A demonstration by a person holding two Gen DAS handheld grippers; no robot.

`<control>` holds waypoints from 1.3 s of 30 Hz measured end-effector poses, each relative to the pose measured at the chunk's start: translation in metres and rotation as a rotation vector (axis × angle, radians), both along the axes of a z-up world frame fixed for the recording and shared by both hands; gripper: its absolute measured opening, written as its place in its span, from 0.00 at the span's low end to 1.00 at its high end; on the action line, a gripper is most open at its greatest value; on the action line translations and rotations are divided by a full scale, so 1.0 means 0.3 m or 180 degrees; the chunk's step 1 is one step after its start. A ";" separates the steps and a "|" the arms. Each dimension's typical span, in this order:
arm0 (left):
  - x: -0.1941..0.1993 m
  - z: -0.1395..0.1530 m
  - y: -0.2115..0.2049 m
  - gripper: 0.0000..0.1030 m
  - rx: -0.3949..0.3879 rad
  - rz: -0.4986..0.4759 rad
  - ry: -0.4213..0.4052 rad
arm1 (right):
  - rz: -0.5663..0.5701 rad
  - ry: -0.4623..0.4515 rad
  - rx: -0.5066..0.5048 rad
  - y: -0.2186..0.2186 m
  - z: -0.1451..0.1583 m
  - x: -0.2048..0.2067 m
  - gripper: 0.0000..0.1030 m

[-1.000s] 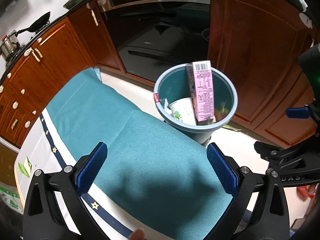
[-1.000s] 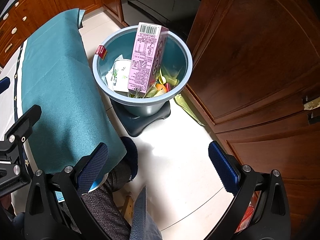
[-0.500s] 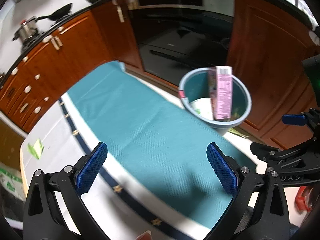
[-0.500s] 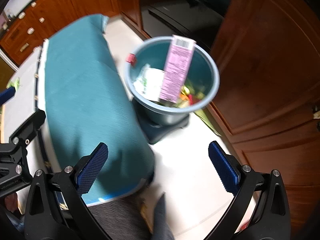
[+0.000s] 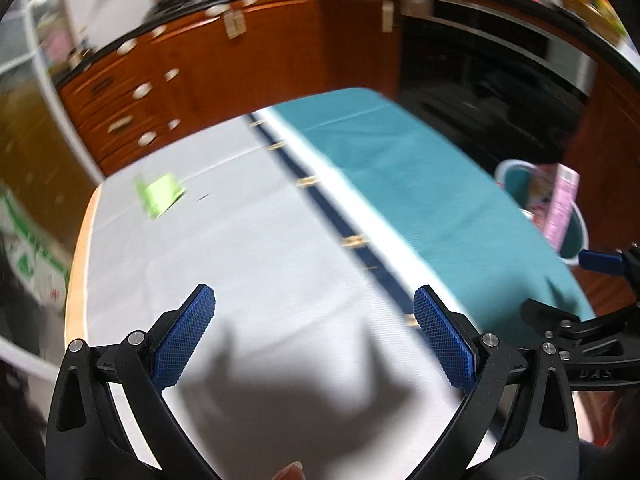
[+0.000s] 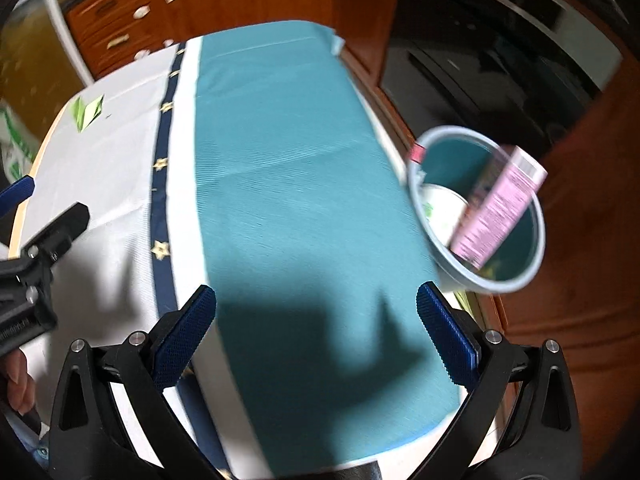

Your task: Collect trash

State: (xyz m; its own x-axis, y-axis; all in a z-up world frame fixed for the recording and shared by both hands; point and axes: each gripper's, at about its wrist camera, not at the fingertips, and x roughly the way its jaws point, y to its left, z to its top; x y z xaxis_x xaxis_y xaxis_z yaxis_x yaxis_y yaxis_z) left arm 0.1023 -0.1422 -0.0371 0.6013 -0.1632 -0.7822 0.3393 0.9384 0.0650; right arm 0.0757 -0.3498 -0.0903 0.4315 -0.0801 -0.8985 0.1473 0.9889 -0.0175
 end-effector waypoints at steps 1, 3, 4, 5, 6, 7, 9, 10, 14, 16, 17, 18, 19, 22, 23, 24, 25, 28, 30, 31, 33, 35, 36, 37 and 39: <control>0.014 -0.009 0.032 0.96 -0.0009 0.0070 0.0010 | 0.0024 -0.0002 0.0003 0.018 -0.004 0.012 0.93; 0.043 -0.032 0.099 0.96 -0.0026 0.0217 0.0041 | 0.0076 0.0000 -0.0003 0.055 -0.013 0.040 0.93; 0.052 -0.040 0.125 0.96 -0.0034 0.0266 0.0052 | 0.0100 0.0011 -0.0025 0.075 -0.018 0.057 0.93; 0.066 -0.052 0.157 0.96 -0.0042 0.0329 0.0062 | 0.0120 0.0028 -0.0042 0.092 -0.023 0.071 0.93; 0.078 -0.064 0.186 0.96 -0.0054 0.0381 0.0069 | 0.0148 0.0049 -0.0049 0.111 -0.029 0.087 0.93; 0.084 -0.074 0.207 0.96 -0.0064 0.0415 0.0075 | 0.0157 0.0053 -0.0053 0.126 -0.031 0.090 0.93; 0.106 -0.094 0.251 0.96 -0.0088 0.0484 0.0100 | 0.0178 0.0067 -0.0096 0.150 -0.033 0.109 0.93; 0.114 -0.100 0.264 0.96 -0.0095 0.0499 0.0112 | 0.0177 0.0071 -0.0115 0.153 -0.033 0.110 0.93; 0.143 -0.127 0.286 0.96 -0.0082 0.0482 0.0129 | 0.0090 0.0089 -0.0147 0.157 -0.037 0.128 0.93; 0.150 -0.129 0.286 0.96 -0.0079 0.0434 0.0102 | 0.0017 0.0106 -0.0141 0.147 -0.038 0.130 0.93; 0.152 -0.129 0.284 0.96 -0.0078 0.0412 0.0084 | -0.0010 0.0115 -0.0138 0.143 -0.038 0.130 0.93; 0.155 -0.128 0.282 0.96 -0.0085 0.0388 0.0063 | -0.0031 0.0116 -0.0137 0.140 -0.039 0.128 0.93; 0.158 -0.129 0.280 0.96 -0.0101 0.0369 0.0047 | -0.0049 0.0110 -0.0141 0.140 -0.039 0.128 0.93; 0.159 -0.129 0.286 0.96 -0.0224 0.0334 -0.0023 | -0.0036 0.0122 -0.0140 0.138 -0.044 0.131 0.93; 0.161 -0.130 0.288 0.96 -0.0283 0.0316 -0.0022 | -0.0025 0.0132 -0.0140 0.141 -0.048 0.136 0.93; 0.158 -0.130 0.297 0.96 -0.0372 0.0297 -0.0019 | -0.0016 0.0139 -0.0140 0.146 -0.052 0.140 0.93; 0.156 -0.130 0.304 0.96 -0.0391 0.0332 -0.0061 | -0.0003 0.0142 -0.0138 0.150 -0.056 0.144 0.94; 0.146 -0.123 0.308 0.96 -0.0276 0.0463 -0.0262 | 0.0038 0.0140 -0.0144 0.166 -0.063 0.157 0.93; 0.158 -0.132 0.314 0.96 -0.0291 0.0489 -0.0187 | 0.0062 0.0147 -0.0140 0.177 -0.068 0.166 0.93; 0.160 -0.134 0.317 0.96 -0.0308 0.0503 -0.0169 | 0.0090 0.0143 -0.0144 0.184 -0.070 0.172 0.93; 0.163 -0.139 0.321 0.96 -0.0298 0.0532 -0.0145 | 0.0124 0.0116 -0.0153 0.197 -0.071 0.181 0.93; 0.161 -0.142 0.323 0.96 -0.0279 0.0548 -0.0146 | 0.0146 0.0103 -0.0147 0.205 -0.072 0.186 0.93; 0.158 -0.142 0.324 0.96 -0.0272 0.0551 -0.0146 | 0.0150 0.0097 -0.0146 0.211 -0.071 0.188 0.93; 0.159 -0.143 0.324 0.96 -0.0268 0.0562 -0.0140 | 0.0159 0.0090 -0.0141 0.213 -0.073 0.191 0.93; 0.161 -0.145 0.329 0.96 -0.0273 0.0608 -0.0151 | 0.0173 0.0094 -0.0139 0.220 -0.078 0.195 0.93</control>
State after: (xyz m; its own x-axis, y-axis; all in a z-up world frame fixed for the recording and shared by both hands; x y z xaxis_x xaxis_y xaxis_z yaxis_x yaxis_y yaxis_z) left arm 0.1505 -0.0434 -0.0807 0.6636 -0.1073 -0.7403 0.1531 0.9882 -0.0061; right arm 0.1343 -0.2836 -0.1139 0.4095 -0.0968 -0.9071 0.0923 0.9936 -0.0644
